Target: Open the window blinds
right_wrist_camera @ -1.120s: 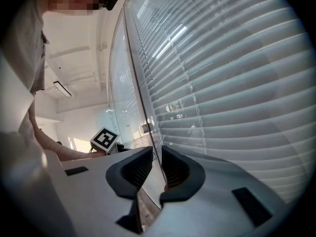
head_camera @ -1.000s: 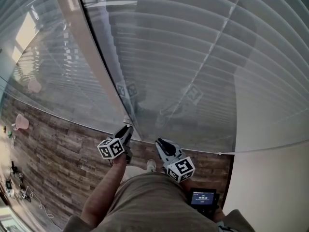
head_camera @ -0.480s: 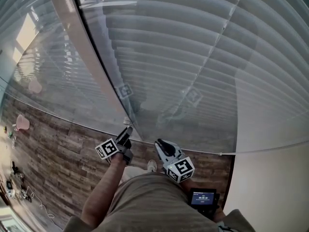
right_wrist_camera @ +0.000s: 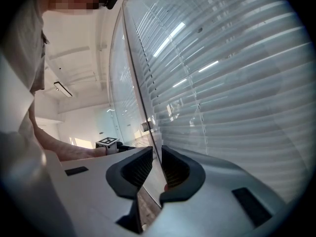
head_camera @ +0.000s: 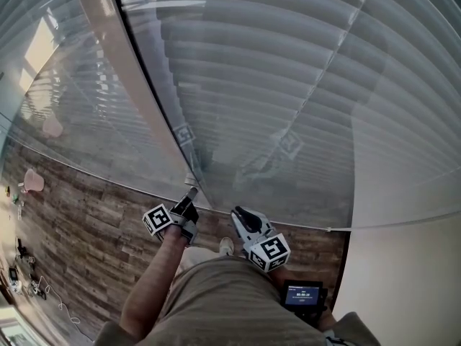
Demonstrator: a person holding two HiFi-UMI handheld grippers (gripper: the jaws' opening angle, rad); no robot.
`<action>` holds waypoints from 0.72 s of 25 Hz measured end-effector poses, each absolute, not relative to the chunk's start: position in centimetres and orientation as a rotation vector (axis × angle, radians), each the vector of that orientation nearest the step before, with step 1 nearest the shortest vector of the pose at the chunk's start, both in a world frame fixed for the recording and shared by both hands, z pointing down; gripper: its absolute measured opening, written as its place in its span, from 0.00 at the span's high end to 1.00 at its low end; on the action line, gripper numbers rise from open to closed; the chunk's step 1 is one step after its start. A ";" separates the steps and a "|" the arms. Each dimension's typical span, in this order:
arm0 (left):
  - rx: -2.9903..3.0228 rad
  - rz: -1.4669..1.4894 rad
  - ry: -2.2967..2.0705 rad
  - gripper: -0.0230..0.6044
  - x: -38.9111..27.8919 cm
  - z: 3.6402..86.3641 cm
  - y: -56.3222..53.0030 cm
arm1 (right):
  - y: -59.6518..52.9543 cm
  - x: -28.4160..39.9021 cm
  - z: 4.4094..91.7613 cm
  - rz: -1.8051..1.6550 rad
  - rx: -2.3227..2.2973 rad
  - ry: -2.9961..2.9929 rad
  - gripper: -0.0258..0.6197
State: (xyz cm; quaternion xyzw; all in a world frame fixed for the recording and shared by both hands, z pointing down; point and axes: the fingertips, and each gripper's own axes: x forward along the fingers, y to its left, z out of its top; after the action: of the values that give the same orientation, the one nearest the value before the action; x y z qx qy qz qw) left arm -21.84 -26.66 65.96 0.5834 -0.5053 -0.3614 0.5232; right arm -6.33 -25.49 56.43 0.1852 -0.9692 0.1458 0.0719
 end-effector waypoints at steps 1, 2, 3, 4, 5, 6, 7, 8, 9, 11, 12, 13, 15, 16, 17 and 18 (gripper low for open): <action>1.385 -0.886 -1.194 0.75 -21.8 66.1 -26.7 | -25.5 -6.3 56.6 0.438 0.556 -2.913 0.88; 1.375 -0.906 -1.177 0.75 -21.8 66.1 -26.8 | -25.6 -6.3 56.8 0.439 0.555 -2.913 0.88; 1.362 -0.924 -1.163 0.75 -21.8 66.1 -26.9 | -25.7 -6.3 56.8 0.439 0.555 -2.912 0.88; 1.344 -0.941 -1.152 0.75 -21.8 66.1 -27.0 | -25.7 -6.3 56.7 0.440 0.555 -2.912 0.88; 1.321 -0.955 -1.141 0.75 -21.9 66.1 -26.9 | -25.7 -6.3 56.7 0.440 0.555 -2.912 0.88; 1.297 -0.968 -1.131 0.75 -21.9 66.4 -26.8 | -25.6 -6.4 56.8 0.439 0.556 -2.913 0.88; 1.277 -0.981 -1.121 0.75 -22.0 66.7 -26.6 | -25.5 -6.4 56.9 0.438 0.556 -2.914 0.88; 1.264 -0.999 -1.107 0.75 -21.9 66.9 -26.6 | -25.4 -6.3 57.2 0.438 0.556 -2.914 0.88; 1.250 -1.023 -1.090 0.75 -21.9 67.0 -26.5 | -25.3 -6.2 57.3 0.438 0.556 -2.915 0.88; 1.203 -1.082 -1.048 0.75 -21.8 66.9 -26.5 | -25.2 -6.1 57.2 0.439 0.555 -2.915 0.88; 1.174 -1.114 -1.025 0.75 -21.8 66.8 -26.4 | -25.1 -6.1 57.0 0.439 0.555 -2.913 0.88; 1.147 -1.143 -1.004 0.75 -21.9 66.8 -26.4 | -25.1 -6.2 56.9 0.439 0.554 -2.912 0.88; 1.109 -1.190 -0.967 0.75 -22.0 66.7 -26.4 | -25.1 -6.2 56.6 0.438 0.553 -2.911 0.88; 1.093 -1.212 -0.948 0.75 -21.9 66.7 -26.4 | -25.0 -6.2 56.6 0.438 0.553 -2.910 0.88; 1.077 -1.235 -0.928 0.75 -21.9 66.6 -26.3 | -24.9 -6.1 56.5 0.438 0.553 -2.909 0.88; 1.060 -1.256 -0.909 0.75 -21.9 66.6 -26.3 | -24.9 -6.1 56.5 0.438 0.553 -2.908 0.88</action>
State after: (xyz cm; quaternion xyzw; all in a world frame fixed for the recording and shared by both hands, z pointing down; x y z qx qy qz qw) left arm -21.91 -26.32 66.59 0.4555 -0.3908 -0.5398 0.5903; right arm -6.11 -24.92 56.47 0.1842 -0.9691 0.1459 0.0744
